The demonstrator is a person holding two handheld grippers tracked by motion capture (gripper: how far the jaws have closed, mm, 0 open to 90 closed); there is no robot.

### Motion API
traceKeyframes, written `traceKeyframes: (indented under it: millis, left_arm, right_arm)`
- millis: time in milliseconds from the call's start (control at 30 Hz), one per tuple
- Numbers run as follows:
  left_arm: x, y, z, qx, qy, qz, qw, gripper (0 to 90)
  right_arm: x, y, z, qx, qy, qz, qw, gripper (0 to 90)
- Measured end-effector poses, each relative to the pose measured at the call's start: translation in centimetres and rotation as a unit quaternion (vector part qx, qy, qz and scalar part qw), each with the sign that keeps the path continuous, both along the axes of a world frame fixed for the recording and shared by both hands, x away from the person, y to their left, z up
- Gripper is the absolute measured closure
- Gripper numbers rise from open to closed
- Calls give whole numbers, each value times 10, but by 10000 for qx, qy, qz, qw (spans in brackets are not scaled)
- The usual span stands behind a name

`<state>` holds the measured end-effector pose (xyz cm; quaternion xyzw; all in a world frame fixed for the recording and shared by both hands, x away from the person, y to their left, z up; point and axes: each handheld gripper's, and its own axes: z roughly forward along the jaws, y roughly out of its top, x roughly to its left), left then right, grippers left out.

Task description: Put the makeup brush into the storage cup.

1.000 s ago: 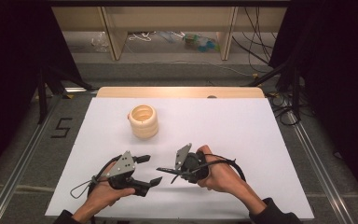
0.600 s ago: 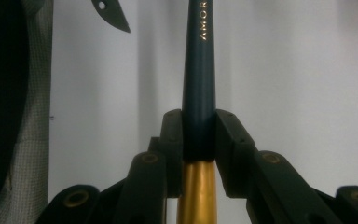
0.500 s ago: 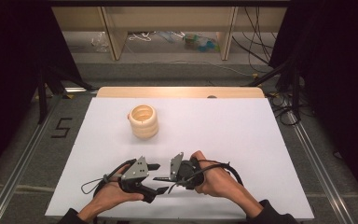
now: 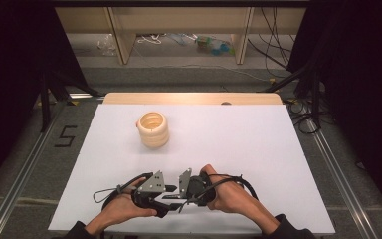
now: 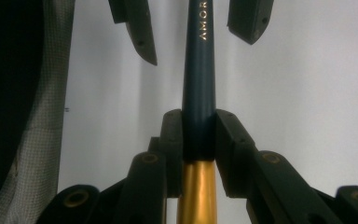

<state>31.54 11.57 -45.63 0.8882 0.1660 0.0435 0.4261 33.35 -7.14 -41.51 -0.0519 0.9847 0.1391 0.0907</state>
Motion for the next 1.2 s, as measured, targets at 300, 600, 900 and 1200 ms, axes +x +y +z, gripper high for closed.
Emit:
traceKeyframes:
  millis: [300,600,900,1200]
  left_arm:
    - [-1,-4,-2,137,361,-80,9992,511]
    - [1,-5,-1,282,506,-173,9982,542]
    - [3,-5,-1,179,977,-218,9948,577]
    - [5,-5,-2,185,1158,-334,9925,609]
  right_arm:
    - [-6,5,-2,-118,6,157,9998,745]
    - [-8,6,-1,-75,120,416,9990,744]
    - [-14,9,-2,-119,-45,551,9984,745]
    - [-17,9,-2,-221,-14,569,9981,744]
